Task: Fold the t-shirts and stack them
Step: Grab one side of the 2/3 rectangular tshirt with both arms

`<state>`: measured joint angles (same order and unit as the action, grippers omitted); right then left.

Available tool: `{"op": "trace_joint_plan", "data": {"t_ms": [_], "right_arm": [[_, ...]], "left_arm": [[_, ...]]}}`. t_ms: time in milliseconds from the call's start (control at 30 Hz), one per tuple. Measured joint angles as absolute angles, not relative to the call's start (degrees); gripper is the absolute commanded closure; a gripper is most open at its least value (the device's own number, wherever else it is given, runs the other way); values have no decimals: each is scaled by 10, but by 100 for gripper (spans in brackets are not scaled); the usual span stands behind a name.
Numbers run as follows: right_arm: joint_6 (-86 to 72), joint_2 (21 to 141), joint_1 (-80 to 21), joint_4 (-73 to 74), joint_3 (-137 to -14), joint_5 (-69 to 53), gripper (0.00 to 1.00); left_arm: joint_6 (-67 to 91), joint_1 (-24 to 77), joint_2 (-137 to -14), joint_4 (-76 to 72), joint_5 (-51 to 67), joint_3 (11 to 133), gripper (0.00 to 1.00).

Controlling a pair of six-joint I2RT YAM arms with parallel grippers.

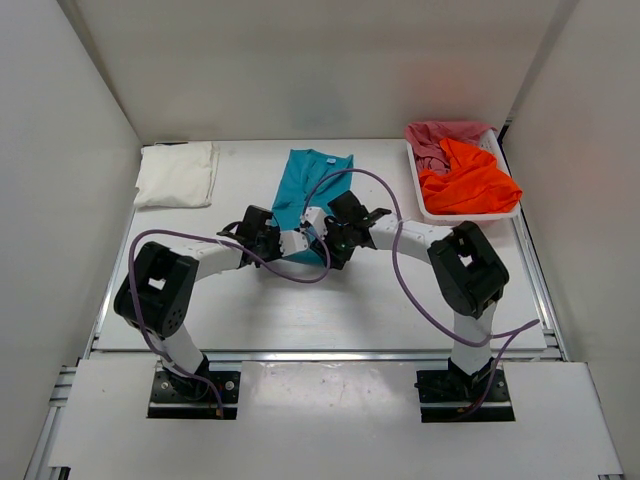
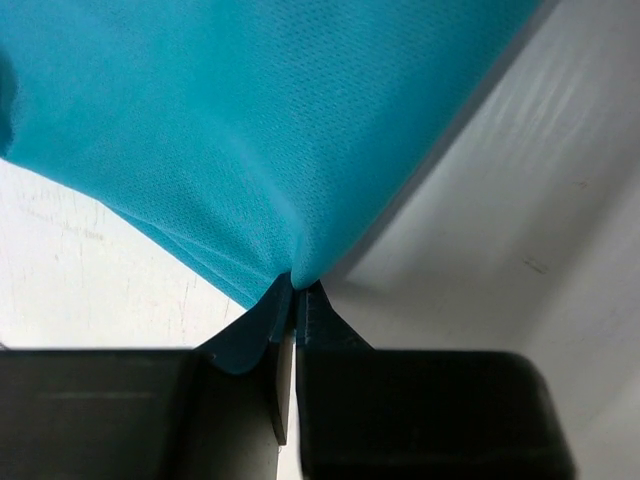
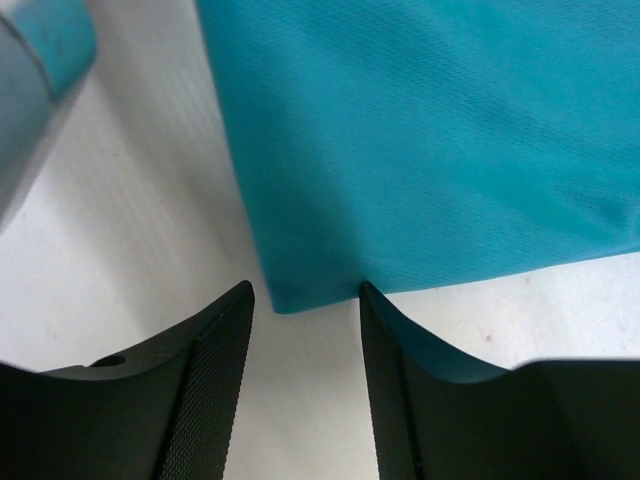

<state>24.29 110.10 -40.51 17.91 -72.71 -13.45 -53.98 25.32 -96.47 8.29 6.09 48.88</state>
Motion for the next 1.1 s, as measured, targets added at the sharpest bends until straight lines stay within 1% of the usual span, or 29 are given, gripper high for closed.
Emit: {"op": "trace_joint_plan", "data": {"t_ms": [33, 200, 333, 500, 533, 700, 867, 1100], "right_arm": [[241, 1102, -406, 175, -727, -126, 52], [228, 1111, -411, 149, -727, -102, 52], [219, 1114, -413, 145, -727, -99, 44], [197, 1114, -410, 145, -726, -92, 41], [188, 1111, -407, 145, -724, -91, 39], [134, 1060, -385, 125, -668, -92, 34], [98, 979, -387, 70, -604, -95, 33], [128, 969, -412, -4, -569, -122, 34]], "left_arm": [[-539, 252, -965, 84, 60, 489, 100], [-534, 247, -964, 84, 39, 488, 100], [-530, 247, -964, 84, 29, 487, 100], [-520, 247, -962, 84, 24, 486, 100], [-516, 247, -962, 84, 24, 486, 100], [-465, 246, -955, 103, 64, 491, 100], [-413, 232, -938, 137, 101, 492, 100], [-314, 209, -935, 189, 147, 524, 100]]}}
